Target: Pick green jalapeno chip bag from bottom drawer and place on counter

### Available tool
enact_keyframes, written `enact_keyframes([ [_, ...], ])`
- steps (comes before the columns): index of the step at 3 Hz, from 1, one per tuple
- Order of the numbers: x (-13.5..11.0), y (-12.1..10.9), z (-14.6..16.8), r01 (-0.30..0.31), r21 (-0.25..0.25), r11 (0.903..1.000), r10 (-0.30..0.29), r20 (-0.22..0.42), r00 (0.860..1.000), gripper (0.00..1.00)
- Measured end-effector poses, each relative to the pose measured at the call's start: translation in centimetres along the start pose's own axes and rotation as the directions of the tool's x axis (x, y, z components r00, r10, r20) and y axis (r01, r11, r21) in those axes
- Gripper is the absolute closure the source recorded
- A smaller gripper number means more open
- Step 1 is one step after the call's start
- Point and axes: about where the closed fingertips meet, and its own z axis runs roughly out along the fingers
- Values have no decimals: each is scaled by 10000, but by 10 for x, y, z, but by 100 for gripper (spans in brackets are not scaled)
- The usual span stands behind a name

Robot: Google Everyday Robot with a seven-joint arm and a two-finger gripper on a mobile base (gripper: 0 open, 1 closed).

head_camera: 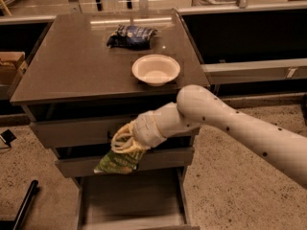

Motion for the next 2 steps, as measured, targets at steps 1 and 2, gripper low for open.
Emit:
enact_keyframes([
  [1,-37,-37,30,326,-122,9994,-319,517,9982,100],
  [2,-37,-37,30,326,-123,9994,-319,517,9982,100],
])
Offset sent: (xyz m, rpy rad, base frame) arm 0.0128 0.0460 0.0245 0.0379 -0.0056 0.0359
